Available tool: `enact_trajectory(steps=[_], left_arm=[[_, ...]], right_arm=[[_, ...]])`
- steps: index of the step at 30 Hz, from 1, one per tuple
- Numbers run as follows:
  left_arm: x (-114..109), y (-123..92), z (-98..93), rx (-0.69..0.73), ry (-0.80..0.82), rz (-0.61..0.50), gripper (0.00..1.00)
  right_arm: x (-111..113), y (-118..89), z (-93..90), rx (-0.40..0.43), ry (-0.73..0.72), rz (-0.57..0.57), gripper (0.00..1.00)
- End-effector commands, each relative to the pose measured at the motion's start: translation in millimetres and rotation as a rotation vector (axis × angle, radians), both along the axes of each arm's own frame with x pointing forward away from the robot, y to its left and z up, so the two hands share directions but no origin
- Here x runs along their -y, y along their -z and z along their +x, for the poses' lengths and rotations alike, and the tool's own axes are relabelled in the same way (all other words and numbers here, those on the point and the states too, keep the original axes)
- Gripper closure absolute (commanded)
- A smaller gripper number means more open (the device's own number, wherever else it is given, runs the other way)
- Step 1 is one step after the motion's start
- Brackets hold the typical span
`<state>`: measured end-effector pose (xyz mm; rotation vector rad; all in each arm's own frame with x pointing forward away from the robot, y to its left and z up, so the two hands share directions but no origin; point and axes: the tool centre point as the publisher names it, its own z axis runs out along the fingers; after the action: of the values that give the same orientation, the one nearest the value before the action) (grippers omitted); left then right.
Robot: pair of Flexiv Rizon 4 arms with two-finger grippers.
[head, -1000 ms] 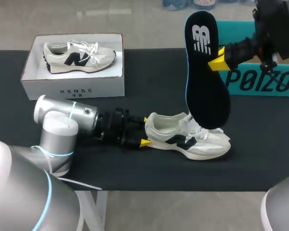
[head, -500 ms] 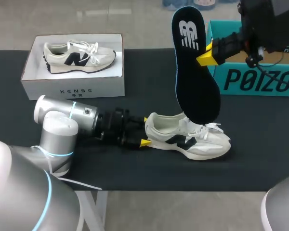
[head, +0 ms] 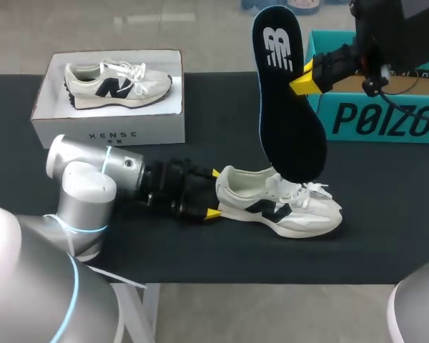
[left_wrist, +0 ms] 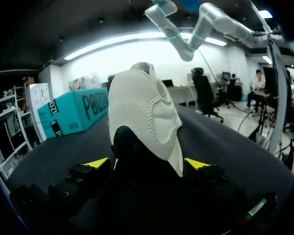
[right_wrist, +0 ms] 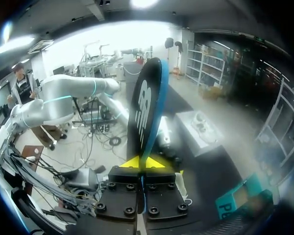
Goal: Take the shoe out of the shoebox, open the shoe tongue, remove and reinsert the insole, then place the shoe into the shoebox
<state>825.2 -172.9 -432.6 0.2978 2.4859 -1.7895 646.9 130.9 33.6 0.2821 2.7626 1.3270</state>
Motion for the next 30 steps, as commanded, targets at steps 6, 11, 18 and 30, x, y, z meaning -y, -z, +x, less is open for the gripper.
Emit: enact_trajectory(steps=[6, 11, 18, 30], left_arm=[[-34.7, -10.9, -3.6, 0.06, -0.014, 0.131, 0.0], [-51.8, -29.2, -4.4, 0.057, 0.015, 0.16, 0.0], [-67.9, -62.5, -4.3, 0.135, 0.163, 0.441, 0.0], [-53.1, -114.3, 7.0, 0.299, 0.257, 0.801, 0.0]], right_arm=[[-2.0, -0.8, 2.5, -0.003, -0.001, -0.004, 1.0], [-2.0, -0.8, 2.5, -0.003, -0.001, -0.004, 1.0], [-2.0, -0.8, 2.5, -0.003, -0.001, -0.004, 1.0], [-2.0, -0.8, 2.5, -0.003, -0.001, -0.004, 1.0]])
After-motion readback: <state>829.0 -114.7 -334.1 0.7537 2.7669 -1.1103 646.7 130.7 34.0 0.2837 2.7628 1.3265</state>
